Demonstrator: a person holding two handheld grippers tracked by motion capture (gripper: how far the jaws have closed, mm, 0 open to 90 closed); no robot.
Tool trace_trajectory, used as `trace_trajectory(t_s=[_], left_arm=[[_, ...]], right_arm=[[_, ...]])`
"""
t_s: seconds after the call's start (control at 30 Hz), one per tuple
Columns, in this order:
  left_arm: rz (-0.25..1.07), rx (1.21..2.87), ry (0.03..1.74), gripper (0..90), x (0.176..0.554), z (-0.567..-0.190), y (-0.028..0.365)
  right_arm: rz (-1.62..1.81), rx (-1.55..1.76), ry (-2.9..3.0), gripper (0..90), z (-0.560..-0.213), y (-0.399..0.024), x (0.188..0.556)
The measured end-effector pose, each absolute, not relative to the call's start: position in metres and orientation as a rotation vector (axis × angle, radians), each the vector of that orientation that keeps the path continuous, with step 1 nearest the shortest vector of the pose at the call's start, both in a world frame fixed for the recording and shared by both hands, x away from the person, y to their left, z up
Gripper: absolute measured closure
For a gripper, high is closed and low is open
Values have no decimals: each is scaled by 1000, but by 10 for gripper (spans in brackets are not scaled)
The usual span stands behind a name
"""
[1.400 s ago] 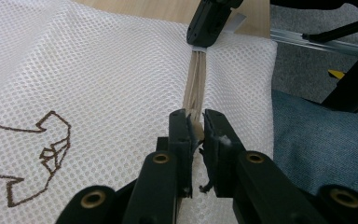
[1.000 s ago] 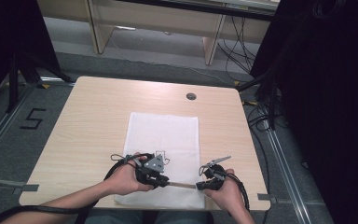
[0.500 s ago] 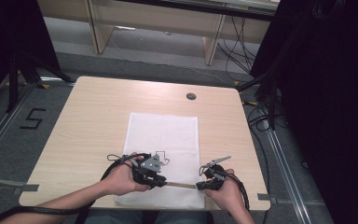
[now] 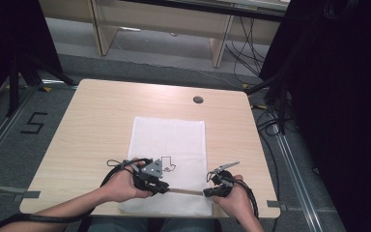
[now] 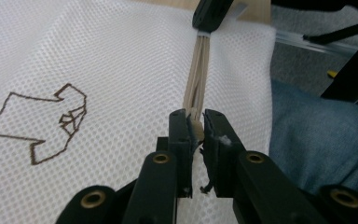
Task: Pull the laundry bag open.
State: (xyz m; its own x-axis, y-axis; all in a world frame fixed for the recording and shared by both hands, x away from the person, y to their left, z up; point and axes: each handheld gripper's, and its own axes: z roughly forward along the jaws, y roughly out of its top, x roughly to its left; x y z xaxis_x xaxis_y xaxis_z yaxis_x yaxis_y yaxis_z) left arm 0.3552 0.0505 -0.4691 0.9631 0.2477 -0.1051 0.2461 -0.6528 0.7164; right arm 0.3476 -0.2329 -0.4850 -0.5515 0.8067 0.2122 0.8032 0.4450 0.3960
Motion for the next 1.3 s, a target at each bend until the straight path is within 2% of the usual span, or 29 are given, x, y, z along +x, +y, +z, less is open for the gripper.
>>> trace_trajectory(t_s=[1.3], left_arm=[[-5,2311,380,814,355,-469,67]], right_arm=[[723,1483,2662,900,-485,-233,348]])
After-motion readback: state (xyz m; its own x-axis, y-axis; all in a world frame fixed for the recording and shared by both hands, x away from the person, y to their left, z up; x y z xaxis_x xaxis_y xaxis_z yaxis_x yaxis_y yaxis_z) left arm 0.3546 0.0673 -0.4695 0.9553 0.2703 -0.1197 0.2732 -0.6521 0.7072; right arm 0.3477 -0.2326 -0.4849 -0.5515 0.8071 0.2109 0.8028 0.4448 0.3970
